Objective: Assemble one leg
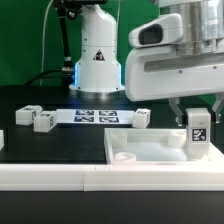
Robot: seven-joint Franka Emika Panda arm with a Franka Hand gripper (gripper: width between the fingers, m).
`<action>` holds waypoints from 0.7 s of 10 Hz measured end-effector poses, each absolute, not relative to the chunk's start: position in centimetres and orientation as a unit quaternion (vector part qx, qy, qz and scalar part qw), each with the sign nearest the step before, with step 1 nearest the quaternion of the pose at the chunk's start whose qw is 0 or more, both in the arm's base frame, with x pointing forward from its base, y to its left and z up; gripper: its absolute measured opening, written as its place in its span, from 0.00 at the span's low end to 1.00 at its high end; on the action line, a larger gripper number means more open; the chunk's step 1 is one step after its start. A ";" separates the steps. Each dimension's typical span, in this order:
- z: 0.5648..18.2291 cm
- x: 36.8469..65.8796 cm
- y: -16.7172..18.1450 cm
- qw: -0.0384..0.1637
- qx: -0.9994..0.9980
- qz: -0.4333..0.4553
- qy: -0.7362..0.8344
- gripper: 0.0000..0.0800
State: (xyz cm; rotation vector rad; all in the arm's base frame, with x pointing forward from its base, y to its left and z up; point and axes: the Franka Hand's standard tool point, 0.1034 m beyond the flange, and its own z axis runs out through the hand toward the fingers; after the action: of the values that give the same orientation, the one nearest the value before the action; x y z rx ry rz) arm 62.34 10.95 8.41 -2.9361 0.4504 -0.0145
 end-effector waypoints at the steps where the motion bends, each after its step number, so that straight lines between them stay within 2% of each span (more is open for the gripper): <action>1: 8.4 62.2 10.9 0.085 -0.975 -0.004 0.206 0.36; 7: 8.2 62.1 11.7 0.080 -0.864 0.025 0.497 0.36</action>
Offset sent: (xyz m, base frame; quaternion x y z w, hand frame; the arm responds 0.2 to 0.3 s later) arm -0.0010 0.0056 -0.0127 -0.0066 0.0090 0.2827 0.9592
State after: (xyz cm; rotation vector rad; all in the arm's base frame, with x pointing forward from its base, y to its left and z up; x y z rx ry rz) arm 62.07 11.69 8.21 -2.5832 1.4858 0.0762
